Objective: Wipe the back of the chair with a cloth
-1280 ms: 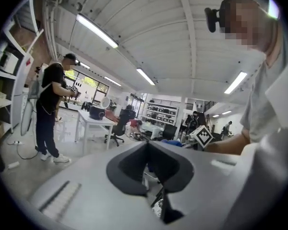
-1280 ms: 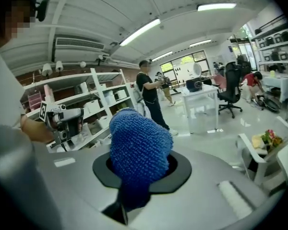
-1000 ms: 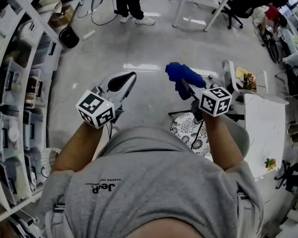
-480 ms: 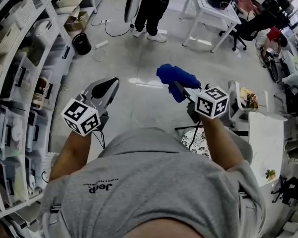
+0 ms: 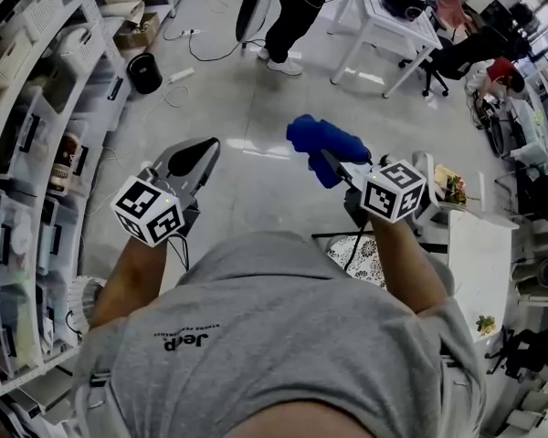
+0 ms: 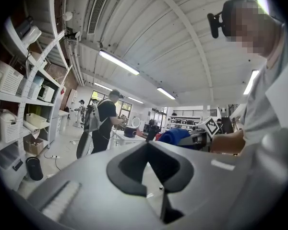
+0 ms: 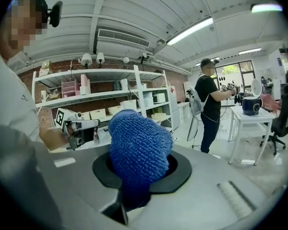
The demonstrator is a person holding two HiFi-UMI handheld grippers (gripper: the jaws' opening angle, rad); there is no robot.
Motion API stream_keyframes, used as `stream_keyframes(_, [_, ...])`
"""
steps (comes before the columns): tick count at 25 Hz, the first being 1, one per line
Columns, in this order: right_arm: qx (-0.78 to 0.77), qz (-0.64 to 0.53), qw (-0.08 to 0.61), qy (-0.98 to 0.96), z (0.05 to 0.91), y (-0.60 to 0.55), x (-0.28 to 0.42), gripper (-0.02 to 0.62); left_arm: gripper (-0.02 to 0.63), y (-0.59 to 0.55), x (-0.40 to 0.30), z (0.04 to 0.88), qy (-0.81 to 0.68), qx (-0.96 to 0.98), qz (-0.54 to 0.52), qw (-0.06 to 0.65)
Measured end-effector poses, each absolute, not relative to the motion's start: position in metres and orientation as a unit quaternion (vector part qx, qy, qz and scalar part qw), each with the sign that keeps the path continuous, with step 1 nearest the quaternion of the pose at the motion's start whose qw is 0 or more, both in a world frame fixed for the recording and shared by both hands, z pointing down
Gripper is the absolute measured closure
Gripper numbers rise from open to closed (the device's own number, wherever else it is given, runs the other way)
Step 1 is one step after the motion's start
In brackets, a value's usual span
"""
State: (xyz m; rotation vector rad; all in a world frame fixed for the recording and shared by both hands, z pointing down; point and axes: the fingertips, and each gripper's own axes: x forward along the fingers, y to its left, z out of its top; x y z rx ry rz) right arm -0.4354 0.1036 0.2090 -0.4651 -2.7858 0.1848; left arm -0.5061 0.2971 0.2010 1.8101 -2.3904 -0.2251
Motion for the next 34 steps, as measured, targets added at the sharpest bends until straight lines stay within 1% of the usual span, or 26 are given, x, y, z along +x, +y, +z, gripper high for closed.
stream_keyframes(9, [-0.156, 0.064, 0.159, -0.973, 0.212, 0.077, -0.426, 0.518, 0.557, 0.266, -0.498, 0.199, -0.785, 0.611, -0.08, 0.07])
stream_keyframes(34, [-0.148, 0.053, 0.145, -0.977, 0.207, 0.056, -0.423, 0.52, 0.557, 0.237, -0.498, 0.198, -0.77, 0.629, -0.076, 0.071])
